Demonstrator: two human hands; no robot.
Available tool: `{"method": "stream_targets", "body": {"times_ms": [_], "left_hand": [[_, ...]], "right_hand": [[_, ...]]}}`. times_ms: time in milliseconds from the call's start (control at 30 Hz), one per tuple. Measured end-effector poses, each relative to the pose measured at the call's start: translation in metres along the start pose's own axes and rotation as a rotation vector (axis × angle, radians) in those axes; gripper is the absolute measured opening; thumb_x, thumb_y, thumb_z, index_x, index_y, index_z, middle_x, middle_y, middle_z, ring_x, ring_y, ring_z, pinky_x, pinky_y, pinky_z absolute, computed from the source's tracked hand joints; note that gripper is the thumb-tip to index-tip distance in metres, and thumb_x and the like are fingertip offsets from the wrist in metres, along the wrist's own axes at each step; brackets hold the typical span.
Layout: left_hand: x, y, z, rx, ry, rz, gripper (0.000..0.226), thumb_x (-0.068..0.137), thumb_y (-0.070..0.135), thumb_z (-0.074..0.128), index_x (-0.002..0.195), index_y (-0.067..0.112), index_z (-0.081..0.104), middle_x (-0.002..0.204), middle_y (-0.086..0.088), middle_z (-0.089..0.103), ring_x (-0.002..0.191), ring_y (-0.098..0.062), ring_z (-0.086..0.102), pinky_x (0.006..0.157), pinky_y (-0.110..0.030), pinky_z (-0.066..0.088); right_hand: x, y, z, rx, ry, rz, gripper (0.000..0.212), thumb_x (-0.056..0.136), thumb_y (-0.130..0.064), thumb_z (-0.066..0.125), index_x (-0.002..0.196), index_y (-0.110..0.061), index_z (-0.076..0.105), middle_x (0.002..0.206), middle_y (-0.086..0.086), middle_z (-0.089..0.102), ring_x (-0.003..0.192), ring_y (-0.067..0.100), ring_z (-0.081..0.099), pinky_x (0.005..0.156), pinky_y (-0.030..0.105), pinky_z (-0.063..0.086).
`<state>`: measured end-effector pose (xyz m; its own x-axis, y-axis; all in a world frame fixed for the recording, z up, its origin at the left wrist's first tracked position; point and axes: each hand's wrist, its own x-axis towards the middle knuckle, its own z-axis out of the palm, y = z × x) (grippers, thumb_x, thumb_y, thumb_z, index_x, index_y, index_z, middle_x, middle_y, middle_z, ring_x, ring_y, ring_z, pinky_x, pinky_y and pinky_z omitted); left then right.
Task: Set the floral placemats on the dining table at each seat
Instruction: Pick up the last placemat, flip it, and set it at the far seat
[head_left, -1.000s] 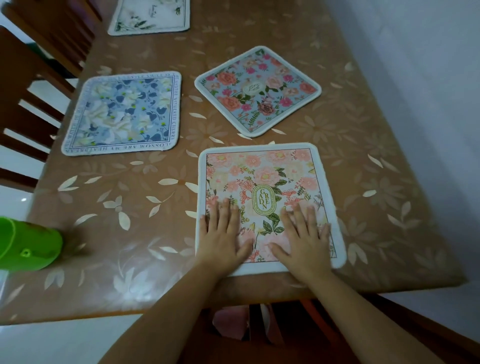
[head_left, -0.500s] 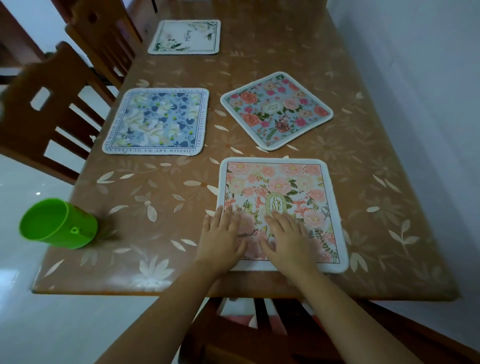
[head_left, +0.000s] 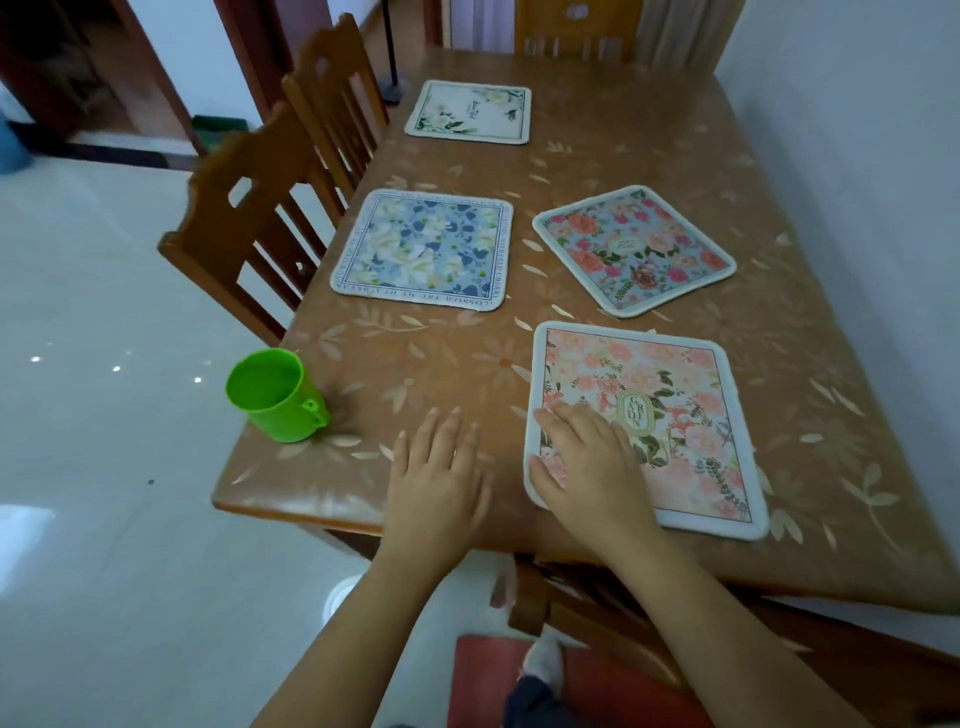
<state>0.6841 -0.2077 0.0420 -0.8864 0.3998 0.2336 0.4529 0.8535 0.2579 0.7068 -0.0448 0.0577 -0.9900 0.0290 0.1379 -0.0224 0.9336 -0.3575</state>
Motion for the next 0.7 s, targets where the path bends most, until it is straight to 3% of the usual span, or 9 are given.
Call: {"method": "stream_targets", "body": {"times_ms": [233, 400, 500, 633, 700], "left_hand": [[-0.047, -0.077, -0.053, -0.01, 0.088, -0.03, 0.045, 0.079, 0.027, 0.041, 0.112, 0.003, 0.06, 0.121, -0.018, 0.059, 0.116, -0.037, 0.05, 0.091, -0.054, 0.042], [-0.08, -0.131, -0.079, 0.05, 0.177, -0.073, 0.039, 0.075, 0.02, 0.058, 0.11, 0.003, 0.061, 0.119, -0.019, 0.06, 0.113, -0.038, 0.053, 0.088, -0.056, 0.042], [-0.098, -0.157, -0.091, 0.06, 0.185, -0.147, 0.041, 0.078, 0.026, 0.048, 0.111, 0.004, 0.06, 0.12, -0.019, 0.06, 0.114, -0.038, 0.052, 0.089, -0.055, 0.042], [-0.11, -0.191, -0.098, 0.064, 0.185, -0.234, 0.047, 0.069, 0.016, 0.072, 0.112, 0.003, 0.059, 0.121, -0.019, 0.059, 0.115, -0.039, 0.051, 0.089, -0.059, 0.041], [-0.112, -0.21, -0.101, 0.067, 0.19, -0.279, 0.046, 0.069, 0.016, 0.073, 0.112, 0.002, 0.059, 0.121, -0.02, 0.059, 0.114, -0.04, 0.051, 0.088, -0.059, 0.041]], "right_hand": [[-0.004, -0.103, 0.013, 0.0, 0.066, -0.057, 0.044, 0.081, -0.025, 0.062, 0.123, -0.013, 0.053, 0.132, 0.011, 0.052, 0.125, 0.03, 0.043, 0.103, 0.053, 0.031], [-0.006, -0.177, 0.039, 0.009, 0.052, -0.131, 0.044, 0.079, -0.026, 0.064, 0.121, -0.014, 0.054, 0.129, 0.01, 0.055, 0.122, 0.03, 0.046, 0.1, 0.055, 0.033], [-0.004, -0.213, 0.054, 0.018, 0.039, -0.186, 0.044, 0.077, -0.024, 0.066, 0.119, -0.013, 0.056, 0.126, 0.011, 0.057, 0.119, 0.031, 0.05, 0.097, 0.056, 0.036], [0.016, -0.259, 0.069, 0.027, 0.026, -0.267, 0.044, 0.078, -0.023, 0.066, 0.119, -0.01, 0.056, 0.125, 0.013, 0.058, 0.118, 0.032, 0.05, 0.096, 0.054, 0.038], [0.032, -0.28, 0.077, 0.032, 0.004, -0.319, 0.044, 0.078, -0.022, 0.064, 0.119, -0.01, 0.055, 0.126, 0.013, 0.057, 0.119, 0.031, 0.049, 0.097, 0.052, 0.037]]}}
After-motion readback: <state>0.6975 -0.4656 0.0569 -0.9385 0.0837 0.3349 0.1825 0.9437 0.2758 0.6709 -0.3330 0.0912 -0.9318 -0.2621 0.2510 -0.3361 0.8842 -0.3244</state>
